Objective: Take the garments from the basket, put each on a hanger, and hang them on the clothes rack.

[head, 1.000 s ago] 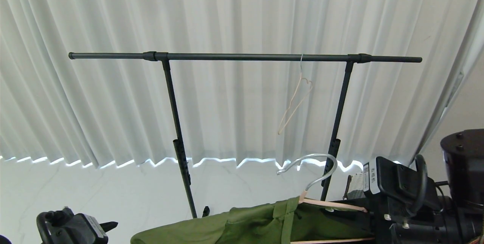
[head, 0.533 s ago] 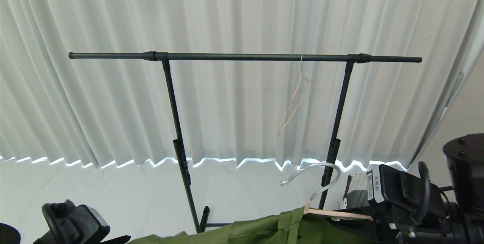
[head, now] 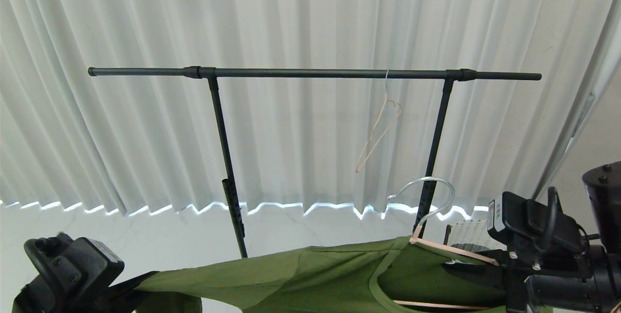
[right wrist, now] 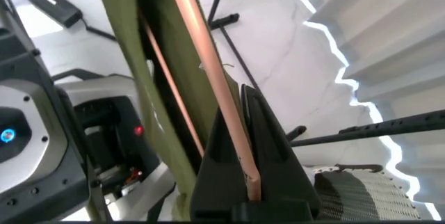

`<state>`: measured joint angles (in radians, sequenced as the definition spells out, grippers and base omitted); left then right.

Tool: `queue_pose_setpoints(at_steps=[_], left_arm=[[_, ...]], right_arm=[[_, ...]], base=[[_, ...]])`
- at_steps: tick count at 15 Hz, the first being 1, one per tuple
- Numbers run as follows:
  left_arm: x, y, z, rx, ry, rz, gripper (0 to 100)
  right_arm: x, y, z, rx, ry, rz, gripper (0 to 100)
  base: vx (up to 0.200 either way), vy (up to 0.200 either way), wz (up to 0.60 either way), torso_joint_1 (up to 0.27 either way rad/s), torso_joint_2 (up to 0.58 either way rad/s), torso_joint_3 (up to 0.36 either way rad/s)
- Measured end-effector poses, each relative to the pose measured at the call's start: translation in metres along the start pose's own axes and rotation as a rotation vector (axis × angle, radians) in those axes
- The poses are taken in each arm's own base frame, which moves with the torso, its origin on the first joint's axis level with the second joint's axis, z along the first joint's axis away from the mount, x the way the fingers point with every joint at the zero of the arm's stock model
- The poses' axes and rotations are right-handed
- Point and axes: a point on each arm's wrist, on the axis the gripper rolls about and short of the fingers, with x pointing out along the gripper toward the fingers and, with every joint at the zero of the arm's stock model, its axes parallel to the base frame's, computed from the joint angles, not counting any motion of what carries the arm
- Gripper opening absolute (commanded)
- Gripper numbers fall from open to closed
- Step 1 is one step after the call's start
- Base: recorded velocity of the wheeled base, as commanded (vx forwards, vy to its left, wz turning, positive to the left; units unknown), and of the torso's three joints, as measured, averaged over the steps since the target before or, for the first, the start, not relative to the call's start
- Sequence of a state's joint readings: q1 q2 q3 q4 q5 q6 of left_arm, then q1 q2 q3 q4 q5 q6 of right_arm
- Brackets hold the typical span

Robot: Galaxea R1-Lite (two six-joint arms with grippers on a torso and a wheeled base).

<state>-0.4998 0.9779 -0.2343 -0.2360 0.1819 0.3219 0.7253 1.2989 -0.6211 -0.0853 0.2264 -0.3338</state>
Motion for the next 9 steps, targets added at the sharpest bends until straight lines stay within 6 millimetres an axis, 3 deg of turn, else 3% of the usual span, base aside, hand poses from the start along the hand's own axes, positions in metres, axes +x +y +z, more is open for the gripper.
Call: queue_pose_setpoints(at_steps=[7,8,9], left_arm=[[0.003,-0.003,-0.008,0.046,0.048,0.010,0],[0.003,-0.002,-0.008,0.046,0.049,0.011,100],[0.003,-0.002,-0.008,0.045,0.050,0.012,100]], right_arm=[[-0.006,-0.006,0.017,0.041,-0.093,-0.025,0],[-0.006,-0.006,0.017,0.042,-0.096,-0.026,0],[-0.006,-0.006,0.018,0.041,-0.099,-0.027,0]], base=[[0.000,0.000,0.00,0.000,0.00,0.000],[0.000,0.000,0.00,0.000,0.00,0.000],[0.000,0.000,0.00,0.000,0.00,0.000]])
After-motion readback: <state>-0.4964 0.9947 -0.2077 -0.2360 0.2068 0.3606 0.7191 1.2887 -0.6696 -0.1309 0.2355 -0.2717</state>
